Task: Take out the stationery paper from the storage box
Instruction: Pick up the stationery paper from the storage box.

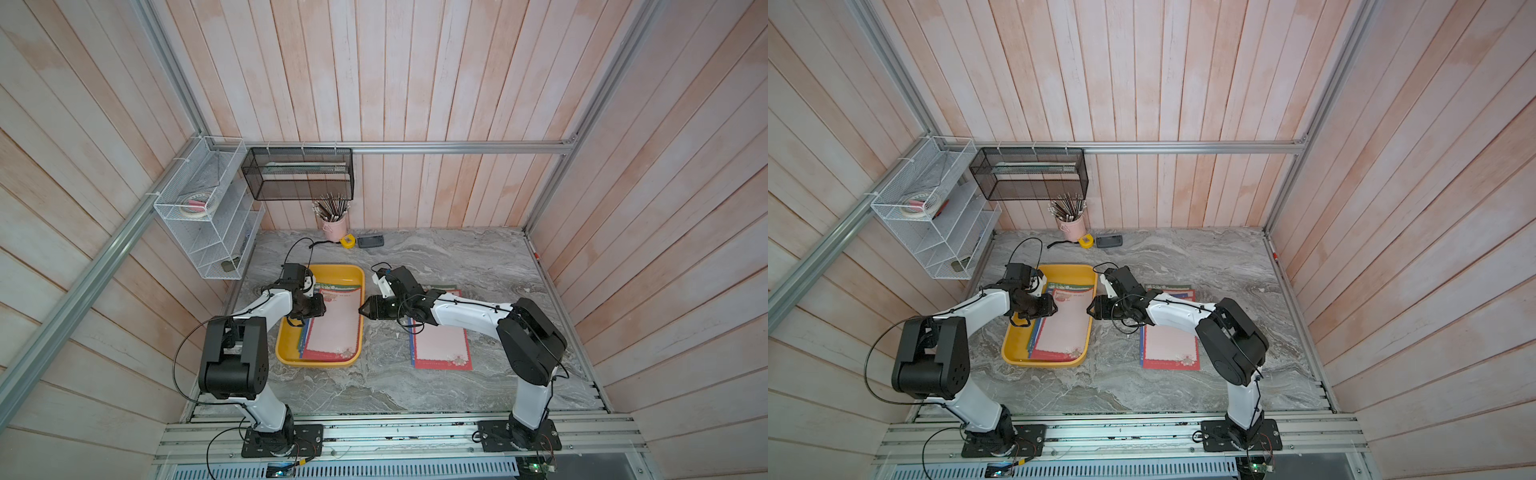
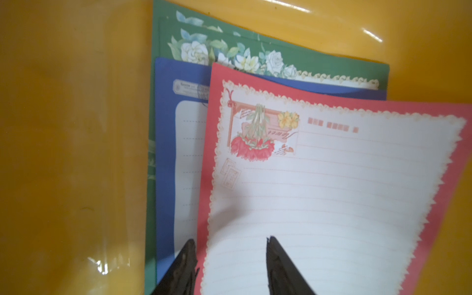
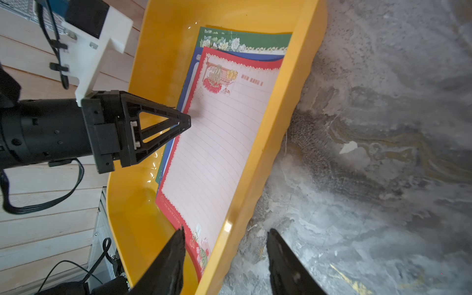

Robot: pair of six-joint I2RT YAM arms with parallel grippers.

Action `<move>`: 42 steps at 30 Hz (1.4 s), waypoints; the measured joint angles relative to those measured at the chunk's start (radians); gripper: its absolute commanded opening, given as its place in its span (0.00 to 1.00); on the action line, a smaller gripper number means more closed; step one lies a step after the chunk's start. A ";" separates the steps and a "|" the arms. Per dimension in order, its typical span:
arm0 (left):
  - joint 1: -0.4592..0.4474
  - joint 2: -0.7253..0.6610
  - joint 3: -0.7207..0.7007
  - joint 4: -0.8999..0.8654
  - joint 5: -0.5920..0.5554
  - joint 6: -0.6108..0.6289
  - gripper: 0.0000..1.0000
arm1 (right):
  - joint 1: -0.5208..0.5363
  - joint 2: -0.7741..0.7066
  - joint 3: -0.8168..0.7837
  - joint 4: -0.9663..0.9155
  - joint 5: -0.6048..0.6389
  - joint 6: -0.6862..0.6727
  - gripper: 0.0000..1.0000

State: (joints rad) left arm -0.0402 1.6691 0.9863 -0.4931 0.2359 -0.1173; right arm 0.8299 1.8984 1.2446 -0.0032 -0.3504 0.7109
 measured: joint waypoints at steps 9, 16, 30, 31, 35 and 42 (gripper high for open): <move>0.000 0.000 0.000 0.000 0.000 0.000 0.47 | 0.000 0.023 0.000 0.020 -0.026 0.038 0.37; 0.000 0.002 0.000 0.000 0.003 0.000 0.47 | 0.000 0.054 -0.001 0.057 -0.051 0.074 0.29; 0.000 0.012 0.001 0.000 0.084 -0.011 0.47 | 0.000 0.058 -0.008 0.086 -0.052 0.090 0.25; 0.000 0.012 0.001 0.000 0.093 -0.015 0.47 | 0.000 0.058 -0.008 0.086 -0.052 0.090 0.24; 0.000 0.012 0.001 0.003 0.120 -0.026 0.46 | 0.000 0.058 -0.008 0.087 -0.051 0.090 0.22; 0.000 0.007 0.000 0.014 0.159 -0.046 0.46 | -0.002 0.058 -0.008 0.086 -0.051 0.093 0.21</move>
State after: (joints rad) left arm -0.0402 1.6764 0.9867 -0.4789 0.3946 -0.1631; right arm 0.8280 1.9568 1.2369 0.0830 -0.4019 0.8036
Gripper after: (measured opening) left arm 0.465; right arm 0.217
